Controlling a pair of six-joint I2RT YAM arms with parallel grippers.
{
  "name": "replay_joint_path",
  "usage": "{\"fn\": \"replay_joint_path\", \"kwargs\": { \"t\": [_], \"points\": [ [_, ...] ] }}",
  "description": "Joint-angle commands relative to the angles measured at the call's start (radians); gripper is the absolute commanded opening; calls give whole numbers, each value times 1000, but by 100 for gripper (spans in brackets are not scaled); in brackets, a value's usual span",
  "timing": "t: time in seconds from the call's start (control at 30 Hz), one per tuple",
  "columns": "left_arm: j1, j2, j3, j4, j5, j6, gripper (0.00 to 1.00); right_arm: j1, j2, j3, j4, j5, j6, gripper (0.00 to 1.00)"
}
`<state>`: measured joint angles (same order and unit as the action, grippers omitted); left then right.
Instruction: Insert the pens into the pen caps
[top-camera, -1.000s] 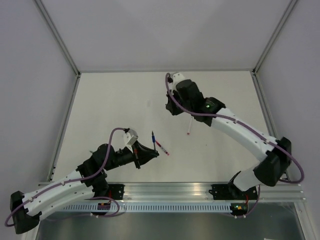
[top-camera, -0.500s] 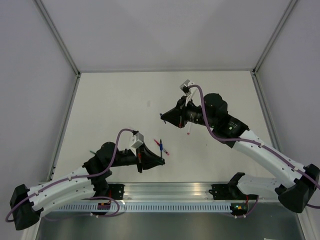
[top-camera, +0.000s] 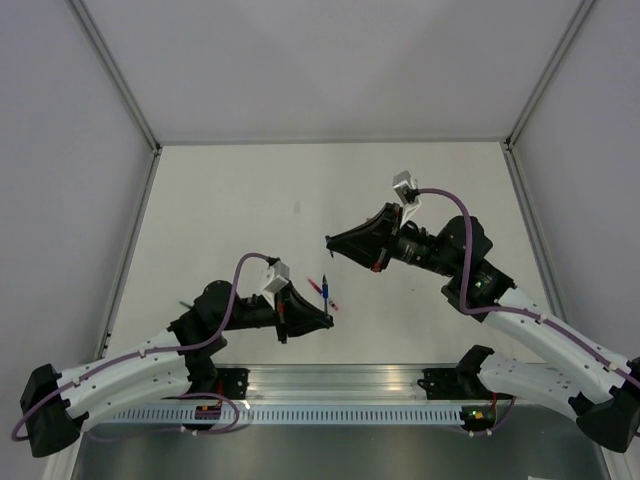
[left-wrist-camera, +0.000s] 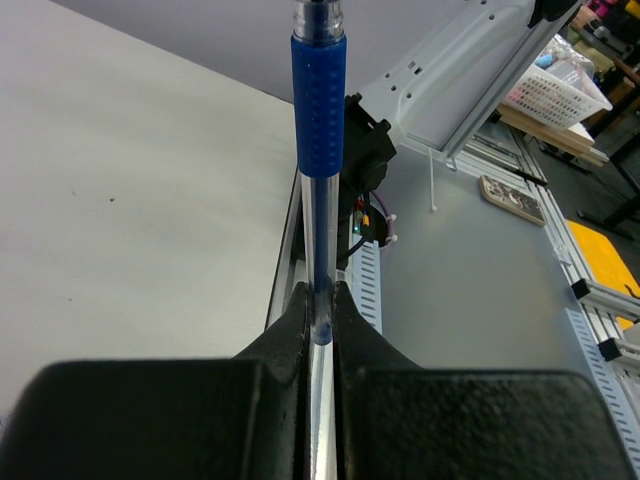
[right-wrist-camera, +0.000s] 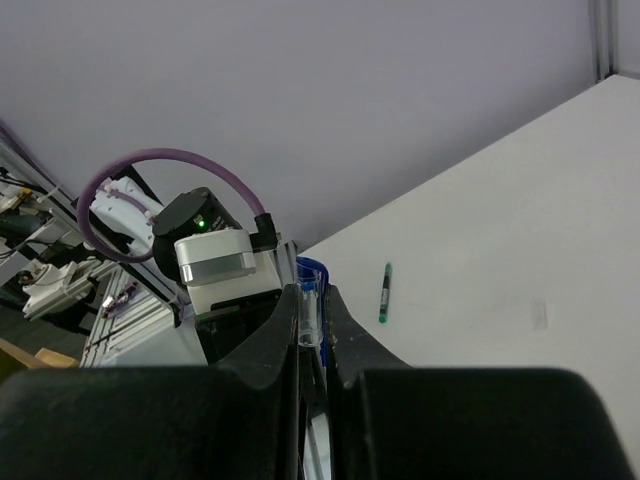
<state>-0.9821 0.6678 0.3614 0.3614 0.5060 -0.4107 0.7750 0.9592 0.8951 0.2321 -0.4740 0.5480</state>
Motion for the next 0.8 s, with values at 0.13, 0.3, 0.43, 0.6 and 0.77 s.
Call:
{"fn": "replay_joint_path", "kwargs": {
  "t": [0.13,0.3,0.43,0.6,0.77],
  "points": [
    [2,49,56,119,-1,-62,2,18,-71,-85,177,-5,58,0],
    [2,102,80,132,16,-63,2,23,-79,-116,211,8,66,0],
    [2,108,89,142,9,-63,2,27,-85,-125,211,6,63,0],
    [2,113,102,134,5,-57,2,33,-85,-128,208,2,63,0],
    [2,130,106,136,0,-57,2,36,-93,-139,202,6,56,0]
  ]
}}
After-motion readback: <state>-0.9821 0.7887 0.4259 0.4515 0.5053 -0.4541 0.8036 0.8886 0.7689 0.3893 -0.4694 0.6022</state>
